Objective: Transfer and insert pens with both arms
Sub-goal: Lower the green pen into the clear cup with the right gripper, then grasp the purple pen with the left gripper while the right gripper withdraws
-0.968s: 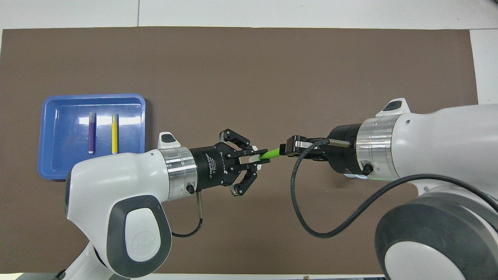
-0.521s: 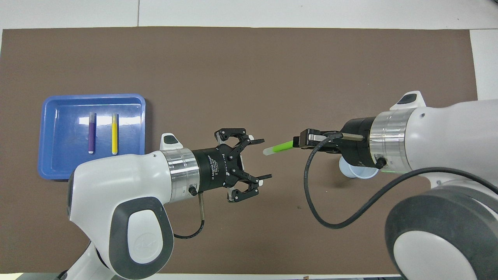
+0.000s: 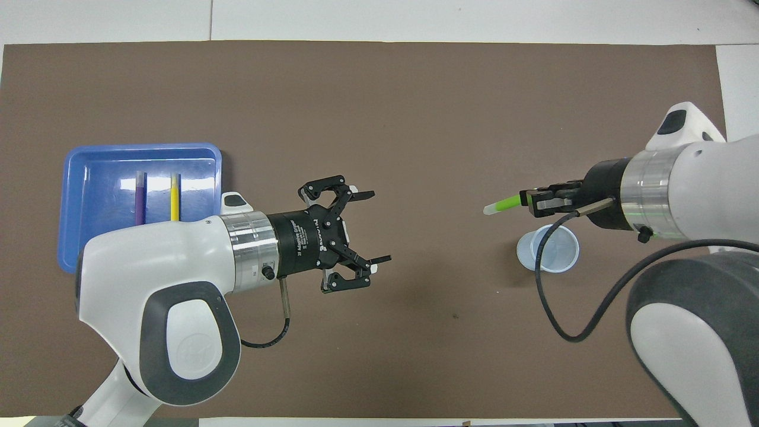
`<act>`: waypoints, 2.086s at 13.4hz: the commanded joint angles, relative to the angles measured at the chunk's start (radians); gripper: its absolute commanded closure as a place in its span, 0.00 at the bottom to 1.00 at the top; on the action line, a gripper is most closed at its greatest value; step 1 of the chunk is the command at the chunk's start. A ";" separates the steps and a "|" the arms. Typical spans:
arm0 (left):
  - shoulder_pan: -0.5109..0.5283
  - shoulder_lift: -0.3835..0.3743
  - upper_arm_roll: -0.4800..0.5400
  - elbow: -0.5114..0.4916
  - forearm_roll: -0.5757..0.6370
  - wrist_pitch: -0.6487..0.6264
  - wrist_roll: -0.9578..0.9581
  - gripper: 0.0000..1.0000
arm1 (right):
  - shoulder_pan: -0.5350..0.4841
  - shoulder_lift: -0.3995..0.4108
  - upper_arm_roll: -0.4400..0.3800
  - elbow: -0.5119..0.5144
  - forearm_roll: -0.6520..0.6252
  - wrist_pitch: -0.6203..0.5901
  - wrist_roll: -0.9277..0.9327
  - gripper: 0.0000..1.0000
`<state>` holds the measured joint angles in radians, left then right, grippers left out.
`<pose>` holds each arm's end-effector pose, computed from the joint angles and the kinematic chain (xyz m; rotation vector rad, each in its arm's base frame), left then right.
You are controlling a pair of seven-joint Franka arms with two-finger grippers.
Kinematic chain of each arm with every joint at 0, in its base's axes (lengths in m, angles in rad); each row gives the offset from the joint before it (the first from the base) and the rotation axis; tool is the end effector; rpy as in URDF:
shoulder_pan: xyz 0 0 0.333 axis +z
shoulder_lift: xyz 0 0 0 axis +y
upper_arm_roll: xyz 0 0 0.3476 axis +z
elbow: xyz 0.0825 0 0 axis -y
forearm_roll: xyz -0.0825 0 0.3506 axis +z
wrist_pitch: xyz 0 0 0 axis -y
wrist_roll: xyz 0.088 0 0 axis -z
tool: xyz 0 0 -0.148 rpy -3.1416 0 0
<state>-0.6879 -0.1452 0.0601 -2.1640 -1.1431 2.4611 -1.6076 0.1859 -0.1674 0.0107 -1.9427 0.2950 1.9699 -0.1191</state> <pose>0.4184 -0.3297 0.5284 1.4607 1.7650 -0.7886 0.4838 0.1270 0.5751 -2.8242 -0.3220 -0.2615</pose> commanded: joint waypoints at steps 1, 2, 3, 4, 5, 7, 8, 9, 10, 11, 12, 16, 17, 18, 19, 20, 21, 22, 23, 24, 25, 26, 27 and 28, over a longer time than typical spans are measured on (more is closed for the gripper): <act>0.068 -0.022 0.001 -0.022 0.037 -0.085 0.005 0.00 | -0.026 0.023 0.009 0.013 -0.110 -0.014 -0.109 1.00; 0.079 -0.024 0.001 -0.022 0.116 -0.129 0.006 0.00 | -0.023 0.022 0.011 0.011 -0.173 -0.025 -0.144 1.00; 0.097 -0.025 0.001 -0.022 0.181 -0.181 0.011 0.00 | -0.022 0.019 0.009 0.011 -0.206 -0.042 -0.157 1.00; 0.120 -0.024 0.001 -0.022 0.222 -0.232 0.018 0.00 | -0.026 0.012 0.009 0.002 -0.217 -0.058 -0.165 1.00; 0.139 -0.021 0.001 -0.022 0.259 -0.278 0.044 0.00 | -0.029 0.009 0.008 -0.007 -0.240 -0.071 -0.187 1.00; 0.192 -0.017 0.001 -0.020 0.325 -0.327 0.107 0.00 | -0.058 0.006 0.009 -0.027 -0.270 -0.094 -0.214 1.00; 0.209 -0.014 0.001 -0.017 0.391 -0.330 0.113 0.00 | -0.065 -0.010 0.009 -0.065 -0.270 -0.083 -0.215 1.00; 0.217 -0.011 0.001 -0.014 0.473 -0.326 0.115 0.00 | -0.072 -0.020 0.009 -0.100 -0.270 -0.079 -0.212 1.00; 0.221 -0.011 0.001 -0.016 0.561 -0.320 0.132 0.00 | -0.072 -0.018 0.009 -0.120 -0.270 -0.072 -0.209 1.00; 0.253 -0.010 0.001 -0.016 0.630 -0.324 0.174 0.00 | -0.072 -0.017 0.009 -0.137 -0.270 -0.057 -0.203 1.00; 0.292 -0.010 0.001 -0.016 0.657 -0.327 0.233 0.00 | -0.068 -0.015 0.009 -0.151 -0.270 -0.036 -0.200 1.00; 0.434 0.027 0.001 -0.016 0.722 -0.330 0.487 0.00 | -0.072 -0.008 0.009 -0.217 -0.269 0.018 -0.198 1.00; 0.448 0.039 -0.002 -0.016 0.820 -0.340 0.571 0.00 | -0.072 -0.004 0.009 -0.234 -0.269 0.032 -0.195 1.00; 0.456 0.045 0.001 -0.017 0.873 -0.344 0.689 0.00 | -0.072 -0.003 0.009 -0.249 -0.269 0.053 -0.191 1.00; 0.493 0.053 0.001 -0.017 0.882 -0.341 0.789 0.00 | -0.072 -0.001 0.009 -0.252 -0.269 0.064 -0.192 0.78; 0.543 0.058 0.001 -0.016 0.887 -0.334 0.910 0.00 | -0.072 0.002 0.009 -0.248 -0.269 0.058 -0.194 0.48; 0.577 0.068 0.003 -0.016 0.890 -0.330 1.042 0.00 | -0.072 0.003 0.009 -0.245 -0.269 0.056 -0.192 0.19; 0.620 0.081 0.003 -0.014 0.911 -0.323 1.165 0.00 | -0.072 0.003 0.009 -0.240 -0.269 0.055 -0.195 0.00; 0.642 0.107 0.003 -0.013 0.948 -0.294 1.243 0.00 | -0.072 0.000 0.009 -0.229 -0.269 0.052 -0.192 0.00; 0.651 0.134 0.001 -0.013 0.982 -0.250 1.302 0.00 | -0.074 0.000 0.009 -0.210 -0.269 0.050 -0.194 0.00; 0.654 0.174 0.003 -0.011 1.003 -0.202 1.348 0.00 | -0.069 -0.009 0.009 -0.193 -0.269 0.041 -0.195 0.00; 0.657 0.206 0.003 -0.007 1.014 -0.156 1.380 0.00 | -0.059 -0.018 0.011 -0.177 -0.269 0.040 -0.194 0.00; 0.671 0.231 0.003 -0.007 1.022 -0.119 1.423 0.00 | -0.057 -0.026 0.011 -0.162 -0.258 0.038 -0.195 0.00; 0.685 0.258 0.003 -0.002 1.043 -0.096 1.487 0.00 | -0.057 -0.027 0.015 -0.144 -0.240 0.038 -0.194 0.00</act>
<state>-0.0300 0.0590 0.0708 -2.1773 -0.1407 2.3111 -0.2115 0.1296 -0.1772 0.0182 -2.1135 0.0431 2.0179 -0.3103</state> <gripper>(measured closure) 0.000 0.009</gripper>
